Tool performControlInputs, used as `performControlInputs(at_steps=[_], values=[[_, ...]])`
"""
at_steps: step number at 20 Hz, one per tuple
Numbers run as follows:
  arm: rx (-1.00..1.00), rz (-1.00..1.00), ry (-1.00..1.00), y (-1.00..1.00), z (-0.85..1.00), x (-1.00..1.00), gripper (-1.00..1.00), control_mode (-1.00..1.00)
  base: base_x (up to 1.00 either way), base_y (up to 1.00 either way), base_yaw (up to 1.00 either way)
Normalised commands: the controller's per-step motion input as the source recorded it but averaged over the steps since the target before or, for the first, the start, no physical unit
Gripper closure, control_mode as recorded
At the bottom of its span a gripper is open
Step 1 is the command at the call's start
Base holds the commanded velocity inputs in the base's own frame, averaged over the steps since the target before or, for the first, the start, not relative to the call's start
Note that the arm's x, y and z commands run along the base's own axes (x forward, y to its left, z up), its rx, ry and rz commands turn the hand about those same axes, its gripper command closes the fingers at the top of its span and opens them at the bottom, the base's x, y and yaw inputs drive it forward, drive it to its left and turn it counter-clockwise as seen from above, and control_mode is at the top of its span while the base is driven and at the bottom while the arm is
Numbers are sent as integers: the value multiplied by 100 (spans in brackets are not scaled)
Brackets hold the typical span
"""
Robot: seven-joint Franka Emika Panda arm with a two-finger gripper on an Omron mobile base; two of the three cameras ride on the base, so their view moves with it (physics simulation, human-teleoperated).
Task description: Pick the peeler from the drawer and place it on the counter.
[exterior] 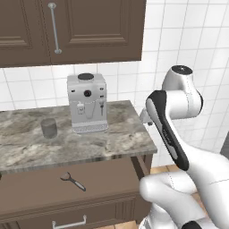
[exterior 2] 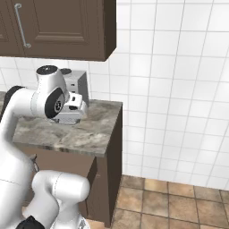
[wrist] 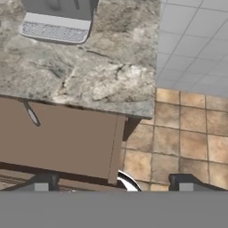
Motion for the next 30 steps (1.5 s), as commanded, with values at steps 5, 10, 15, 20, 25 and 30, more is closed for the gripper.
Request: performControlInputs(at_steps=[5,10,15,20,25,30], values=[[0,2,-1,2,-6,-10,-100,100,-33,-1,19],[0,0,0,0,0,0,-100,100,-38,-27,36],[0,0,0,0,0,0,-100,100,-33,-45,40],[0,0,0,0,0,0,-100,100,-43,-60,44],[0,0,0,0,0,0,-100,100,-39,-55,52],[0,0,0,0,0,0,-100,100,-9,-52,60]])
